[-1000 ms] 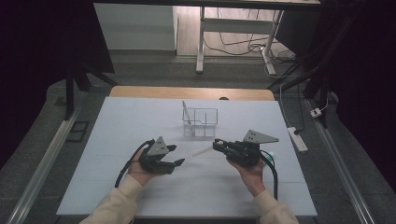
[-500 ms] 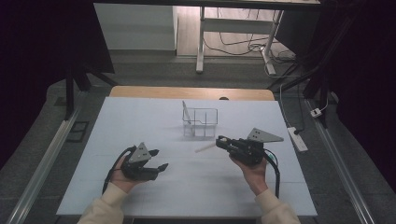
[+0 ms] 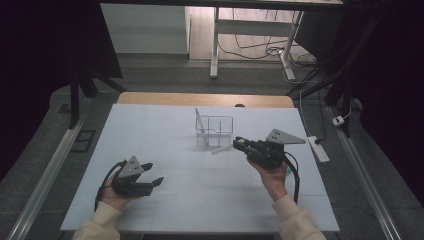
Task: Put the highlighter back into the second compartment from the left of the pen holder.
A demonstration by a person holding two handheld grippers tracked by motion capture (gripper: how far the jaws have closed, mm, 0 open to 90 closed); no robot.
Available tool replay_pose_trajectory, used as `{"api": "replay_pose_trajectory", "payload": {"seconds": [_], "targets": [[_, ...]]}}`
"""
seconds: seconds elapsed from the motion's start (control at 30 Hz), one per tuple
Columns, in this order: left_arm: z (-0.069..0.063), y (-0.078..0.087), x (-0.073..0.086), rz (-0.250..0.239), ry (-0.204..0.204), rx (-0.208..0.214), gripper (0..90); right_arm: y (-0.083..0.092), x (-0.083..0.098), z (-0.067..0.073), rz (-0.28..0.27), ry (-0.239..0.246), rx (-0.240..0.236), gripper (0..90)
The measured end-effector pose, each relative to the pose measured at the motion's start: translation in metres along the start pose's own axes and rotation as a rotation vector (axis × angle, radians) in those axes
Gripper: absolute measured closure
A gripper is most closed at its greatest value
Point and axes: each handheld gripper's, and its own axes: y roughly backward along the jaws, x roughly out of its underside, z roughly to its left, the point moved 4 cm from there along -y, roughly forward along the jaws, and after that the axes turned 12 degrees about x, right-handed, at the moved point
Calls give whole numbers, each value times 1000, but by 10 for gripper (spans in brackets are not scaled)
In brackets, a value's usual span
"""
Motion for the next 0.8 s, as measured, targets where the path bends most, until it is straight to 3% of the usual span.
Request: {"api": "replay_pose_trajectory", "payload": {"seconds": [0.8], "targets": [[9,7,9,-4,39,-3,332,-14,-41,-10,9,44,70,778]]}}
